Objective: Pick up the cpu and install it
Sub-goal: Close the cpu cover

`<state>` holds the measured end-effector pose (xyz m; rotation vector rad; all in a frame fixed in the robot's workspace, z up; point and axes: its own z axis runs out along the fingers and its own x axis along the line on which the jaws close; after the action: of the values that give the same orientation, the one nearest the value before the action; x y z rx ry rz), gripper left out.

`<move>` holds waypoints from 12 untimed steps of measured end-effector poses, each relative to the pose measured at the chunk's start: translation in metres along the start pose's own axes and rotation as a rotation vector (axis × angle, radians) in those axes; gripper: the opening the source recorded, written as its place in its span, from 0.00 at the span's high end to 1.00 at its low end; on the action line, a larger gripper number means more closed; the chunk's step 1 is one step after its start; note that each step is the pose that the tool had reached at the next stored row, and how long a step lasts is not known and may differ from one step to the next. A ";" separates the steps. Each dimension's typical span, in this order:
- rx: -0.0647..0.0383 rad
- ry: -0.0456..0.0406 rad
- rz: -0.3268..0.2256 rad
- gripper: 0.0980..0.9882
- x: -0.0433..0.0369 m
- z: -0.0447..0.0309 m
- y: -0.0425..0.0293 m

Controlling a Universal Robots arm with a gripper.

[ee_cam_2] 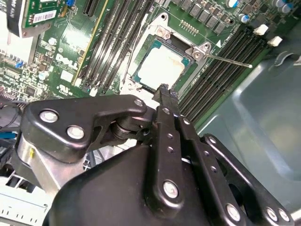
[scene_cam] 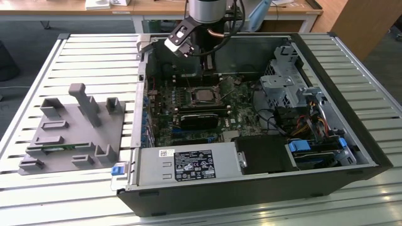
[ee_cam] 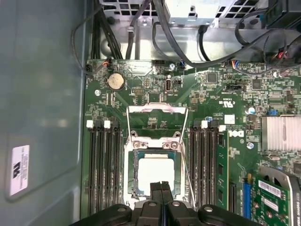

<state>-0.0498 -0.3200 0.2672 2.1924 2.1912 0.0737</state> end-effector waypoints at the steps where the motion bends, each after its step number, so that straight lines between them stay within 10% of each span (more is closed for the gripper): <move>1: 0.000 0.0001 0.000 0.99 0.0000 -0.0016 -0.0002; 12: 0.000 0.0001 0.000 0.99 0.0001 -0.0140 -0.0025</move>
<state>-0.0531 -0.3200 0.2810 2.1923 2.1913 0.0739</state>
